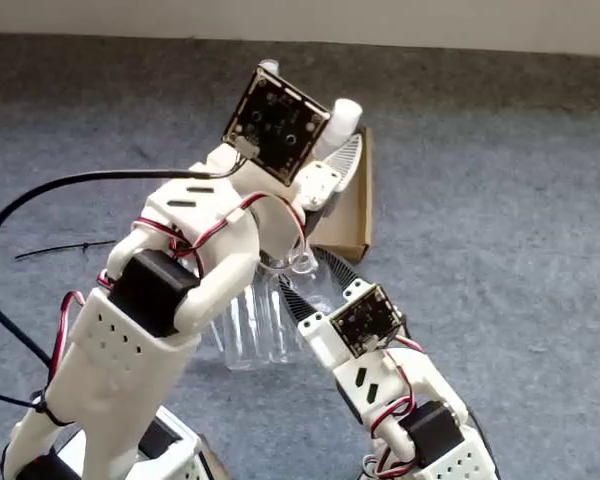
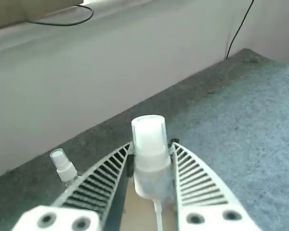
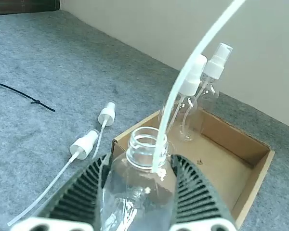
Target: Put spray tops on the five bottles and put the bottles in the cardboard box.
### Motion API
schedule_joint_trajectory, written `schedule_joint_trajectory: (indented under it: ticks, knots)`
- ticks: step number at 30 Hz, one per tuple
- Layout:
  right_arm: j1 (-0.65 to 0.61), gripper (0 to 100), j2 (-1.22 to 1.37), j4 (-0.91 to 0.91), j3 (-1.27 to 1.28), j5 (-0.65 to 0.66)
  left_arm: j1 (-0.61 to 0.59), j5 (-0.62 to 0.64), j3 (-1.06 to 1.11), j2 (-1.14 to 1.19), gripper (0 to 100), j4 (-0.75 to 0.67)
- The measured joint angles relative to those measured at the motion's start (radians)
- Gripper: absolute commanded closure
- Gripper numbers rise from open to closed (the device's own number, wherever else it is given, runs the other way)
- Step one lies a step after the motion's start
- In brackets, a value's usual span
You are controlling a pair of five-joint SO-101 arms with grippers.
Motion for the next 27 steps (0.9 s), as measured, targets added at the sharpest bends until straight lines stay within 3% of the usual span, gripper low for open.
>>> schedule_joint_trajectory:
  ticks: [21,27]
  knots:
    - [0.000,99.4,0.000,0.000,0.000,0.000,0.000,-0.003,-0.097,-0.002,99,-0.018]
    - [0.000,99.4,0.000,0.000,0.000,0.000,-0.002,-0.003,0.003,-0.002,99,-0.018]
